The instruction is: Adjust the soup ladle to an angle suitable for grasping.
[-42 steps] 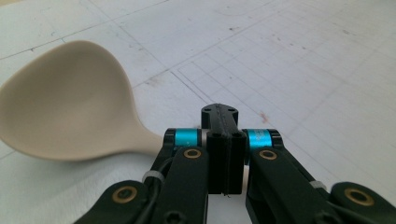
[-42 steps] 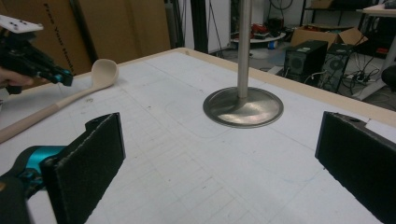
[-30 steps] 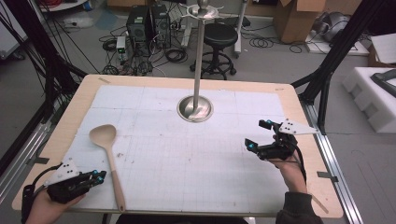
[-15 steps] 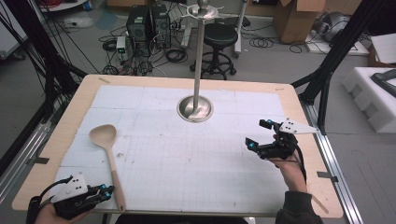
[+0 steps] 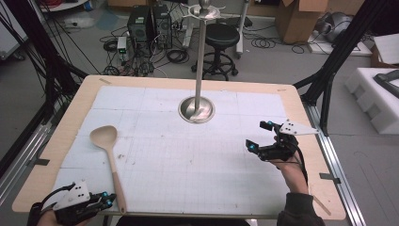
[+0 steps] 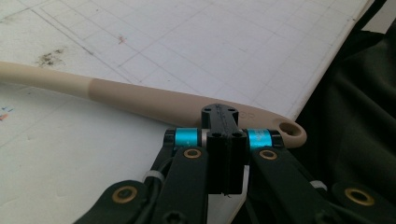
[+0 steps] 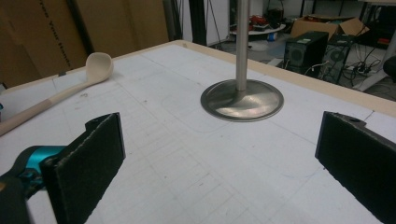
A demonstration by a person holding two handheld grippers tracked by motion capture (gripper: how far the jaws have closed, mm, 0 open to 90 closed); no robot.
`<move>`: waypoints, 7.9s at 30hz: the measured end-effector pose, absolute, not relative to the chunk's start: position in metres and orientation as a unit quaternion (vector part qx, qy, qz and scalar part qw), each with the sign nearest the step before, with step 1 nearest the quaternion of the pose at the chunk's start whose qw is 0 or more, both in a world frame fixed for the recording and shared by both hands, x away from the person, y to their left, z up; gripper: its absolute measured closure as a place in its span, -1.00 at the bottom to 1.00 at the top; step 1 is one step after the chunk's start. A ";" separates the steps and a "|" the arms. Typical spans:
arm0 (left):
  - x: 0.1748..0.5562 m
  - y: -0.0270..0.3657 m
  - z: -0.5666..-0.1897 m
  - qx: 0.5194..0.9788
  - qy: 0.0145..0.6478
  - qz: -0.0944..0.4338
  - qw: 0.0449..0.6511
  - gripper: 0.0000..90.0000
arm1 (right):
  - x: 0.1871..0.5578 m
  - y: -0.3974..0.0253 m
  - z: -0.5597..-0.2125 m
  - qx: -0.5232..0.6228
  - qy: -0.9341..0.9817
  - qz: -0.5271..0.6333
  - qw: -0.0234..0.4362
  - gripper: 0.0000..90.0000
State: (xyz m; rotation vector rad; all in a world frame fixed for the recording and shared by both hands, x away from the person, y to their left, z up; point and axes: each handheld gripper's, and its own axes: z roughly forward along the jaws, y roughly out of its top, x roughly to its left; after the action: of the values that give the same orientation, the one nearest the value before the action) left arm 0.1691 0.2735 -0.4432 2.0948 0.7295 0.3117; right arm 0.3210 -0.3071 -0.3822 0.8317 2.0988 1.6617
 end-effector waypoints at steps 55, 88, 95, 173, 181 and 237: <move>0.201 0.240 -0.447 0.850 0.273 0.086 0.441 1.00 | 0.321 -0.308 -0.382 0.293 0.736 0.587 0.167 -0.99; 0.219 0.218 -0.448 0.853 0.266 0.084 0.442 1.00 | 0.321 -0.309 -0.381 0.291 0.735 0.589 0.169 -0.99; 0.224 0.209 -0.447 0.849 0.269 0.093 0.445 1.00 | 0.322 -0.308 -0.382 0.289 0.738 0.586 0.167 -0.99; 0.347 0.261 -0.425 0.858 0.349 0.122 0.356 1.00 | 0.321 -0.313 -0.381 0.294 0.731 0.593 0.165 -0.99; 0.353 0.266 -0.432 0.862 0.362 0.121 0.334 1.00 | 0.322 -0.312 -0.381 0.293 0.733 0.592 0.164 -0.99; 0.259 0.292 -0.433 0.830 0.413 0.147 0.345 1.00 | 0.320 -0.308 -0.384 0.290 0.741 0.584 0.160 -0.99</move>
State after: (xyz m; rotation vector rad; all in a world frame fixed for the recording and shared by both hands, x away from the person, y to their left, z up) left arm 0.2586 0.2920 -0.4325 2.1560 1.0723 0.3823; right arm 0.3200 -0.3083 -0.3841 0.8273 2.1168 1.6697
